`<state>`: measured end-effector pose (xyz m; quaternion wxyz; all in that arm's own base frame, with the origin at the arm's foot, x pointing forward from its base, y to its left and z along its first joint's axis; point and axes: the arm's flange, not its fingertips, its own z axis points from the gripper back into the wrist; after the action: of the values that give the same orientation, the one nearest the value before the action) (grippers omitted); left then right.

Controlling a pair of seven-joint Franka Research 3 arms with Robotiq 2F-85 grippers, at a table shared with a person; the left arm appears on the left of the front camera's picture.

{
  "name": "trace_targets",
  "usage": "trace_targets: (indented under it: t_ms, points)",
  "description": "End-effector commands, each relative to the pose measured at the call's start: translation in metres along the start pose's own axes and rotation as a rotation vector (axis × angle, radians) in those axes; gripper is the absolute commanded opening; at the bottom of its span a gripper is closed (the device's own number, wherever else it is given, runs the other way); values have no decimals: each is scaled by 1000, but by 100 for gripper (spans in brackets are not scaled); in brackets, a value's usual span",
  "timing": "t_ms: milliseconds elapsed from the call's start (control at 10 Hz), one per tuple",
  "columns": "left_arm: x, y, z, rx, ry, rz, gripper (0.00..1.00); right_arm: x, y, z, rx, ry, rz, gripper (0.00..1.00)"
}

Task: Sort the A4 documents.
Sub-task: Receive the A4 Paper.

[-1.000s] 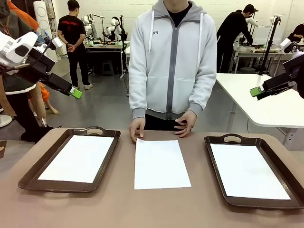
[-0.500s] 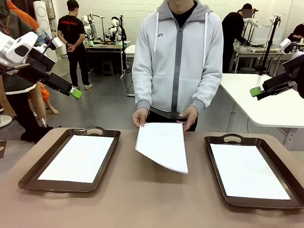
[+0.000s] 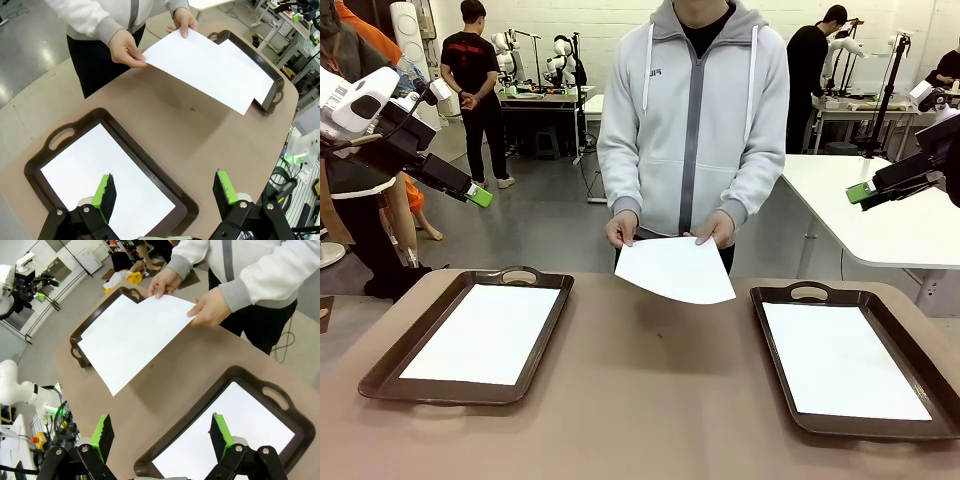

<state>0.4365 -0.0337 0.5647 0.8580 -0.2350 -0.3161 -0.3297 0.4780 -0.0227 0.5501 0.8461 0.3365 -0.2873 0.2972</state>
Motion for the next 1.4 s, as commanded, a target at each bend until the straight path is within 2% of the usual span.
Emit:
trace_targets:
  t_ms: [0,1300]
  points:
    - [0,-1,0,-1,-1,-1,100,0,0,0,3,0,4,100]
    - [0,-1,0,-1,-1,-1,100,0,0,0,3,0,4,100]
